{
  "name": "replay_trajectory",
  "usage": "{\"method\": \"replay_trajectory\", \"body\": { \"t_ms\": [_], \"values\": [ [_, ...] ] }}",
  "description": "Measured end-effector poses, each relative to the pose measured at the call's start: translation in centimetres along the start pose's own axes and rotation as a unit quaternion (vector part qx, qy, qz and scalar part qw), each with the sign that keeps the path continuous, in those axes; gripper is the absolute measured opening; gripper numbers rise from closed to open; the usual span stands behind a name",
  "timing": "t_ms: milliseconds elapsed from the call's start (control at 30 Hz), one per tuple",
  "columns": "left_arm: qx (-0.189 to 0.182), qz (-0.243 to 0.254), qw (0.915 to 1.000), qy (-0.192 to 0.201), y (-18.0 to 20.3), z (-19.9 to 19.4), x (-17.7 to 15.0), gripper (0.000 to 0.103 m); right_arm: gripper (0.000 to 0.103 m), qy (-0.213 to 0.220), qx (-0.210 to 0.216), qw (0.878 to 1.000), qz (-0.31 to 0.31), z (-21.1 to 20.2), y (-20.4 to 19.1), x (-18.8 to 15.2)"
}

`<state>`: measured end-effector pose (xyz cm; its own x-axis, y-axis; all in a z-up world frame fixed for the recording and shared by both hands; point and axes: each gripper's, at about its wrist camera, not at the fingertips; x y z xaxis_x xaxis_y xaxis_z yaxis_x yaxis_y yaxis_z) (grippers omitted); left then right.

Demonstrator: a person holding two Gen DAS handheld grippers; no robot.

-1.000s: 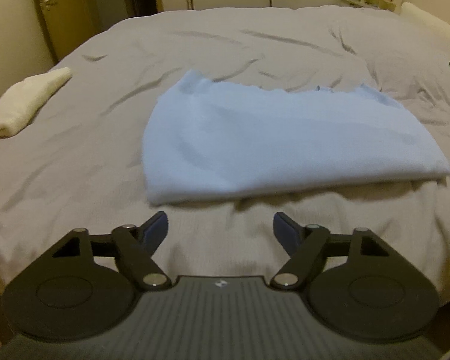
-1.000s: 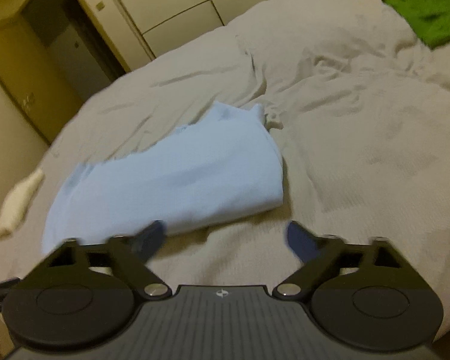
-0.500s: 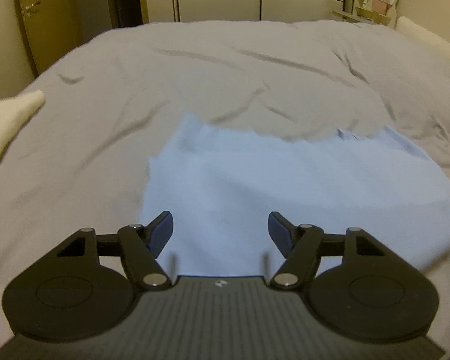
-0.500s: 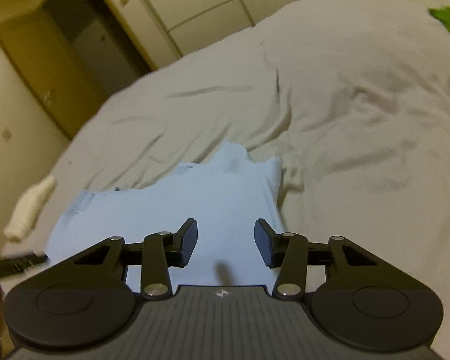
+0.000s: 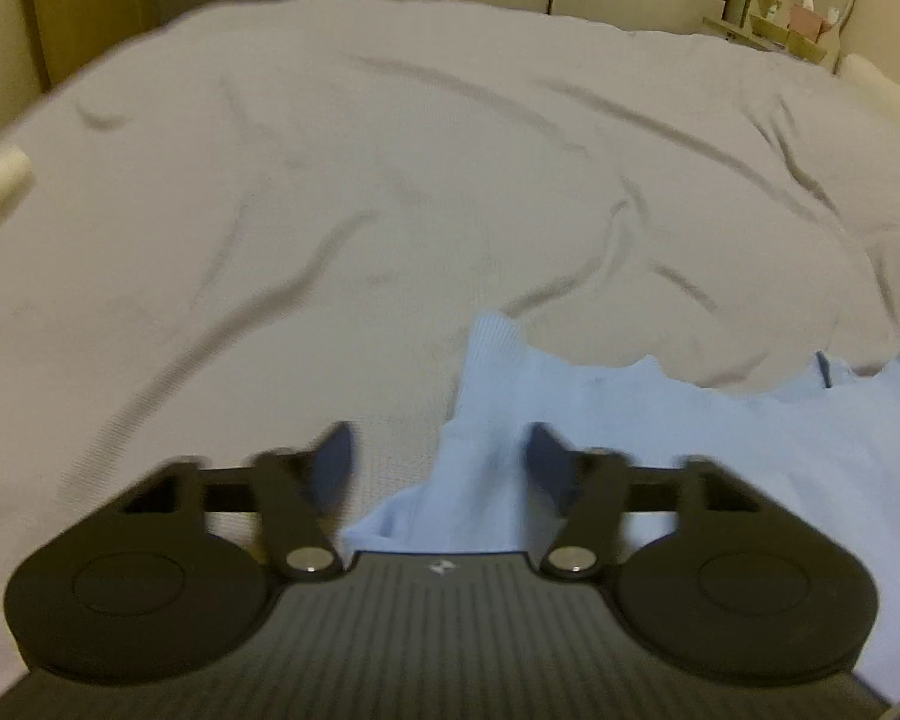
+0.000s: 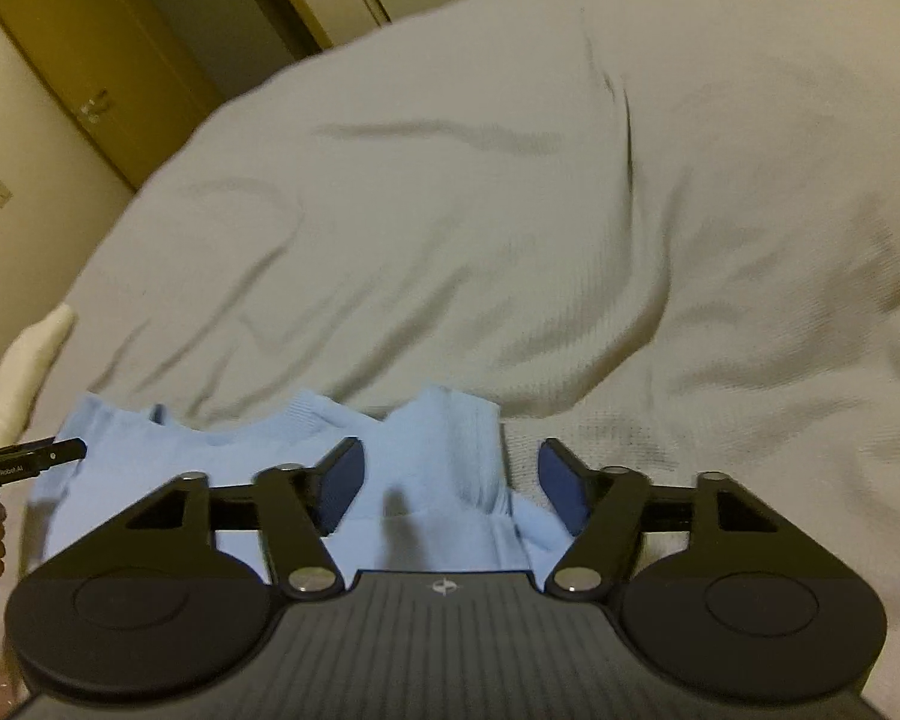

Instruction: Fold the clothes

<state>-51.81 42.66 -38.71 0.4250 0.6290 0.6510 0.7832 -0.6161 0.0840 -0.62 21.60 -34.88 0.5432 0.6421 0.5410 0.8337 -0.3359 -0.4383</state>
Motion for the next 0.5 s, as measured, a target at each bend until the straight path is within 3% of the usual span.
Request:
{"method": "replay_trajectory", "body": {
  "t_ms": [33, 200, 300, 433, 500],
  "values": [
    [-0.008, -0.005, 0.9999, 0.009, -0.2, -0.2, 0.0, 0.010, 0.016, 0.004, -0.002, 1.000, -0.006, 0.2, -0.2, 0.1],
    [-0.023, -0.029, 0.9967, 0.073, -1.4, -2.3, -0.6, 0.009, 0.012, 0.024, -0.014, 0.999, -0.038, 1.0, -1.3, 0.5],
    [-0.012, -0.039, 0.9949, 0.093, -1.7, -2.6, -0.5, 0.009, 0.011, 0.036, -0.021, 0.997, -0.057, 1.5, -1.9, 0.7],
    [0.025, 0.000, 0.9983, 0.053, 0.1, 0.1, 0.0, 0.011, 0.011, 0.053, -0.035, 0.995, -0.078, 1.3, -2.9, 0.3],
    [0.050, 0.023, 0.9979, 0.034, 0.7, 1.2, -0.2, 0.018, 0.010, 0.063, -0.046, 0.993, -0.085, 0.4, -3.6, -0.5]
  ]
}}
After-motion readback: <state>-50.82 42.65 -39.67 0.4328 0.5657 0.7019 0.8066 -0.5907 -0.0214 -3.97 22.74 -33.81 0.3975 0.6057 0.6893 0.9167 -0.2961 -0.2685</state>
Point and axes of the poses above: each gripper's, at about its wrist camera, not at the fingertips, and z roughly the way its jaws point, y to its right, x to its top, and after that the axes turned 5 degrees about z, right-handed
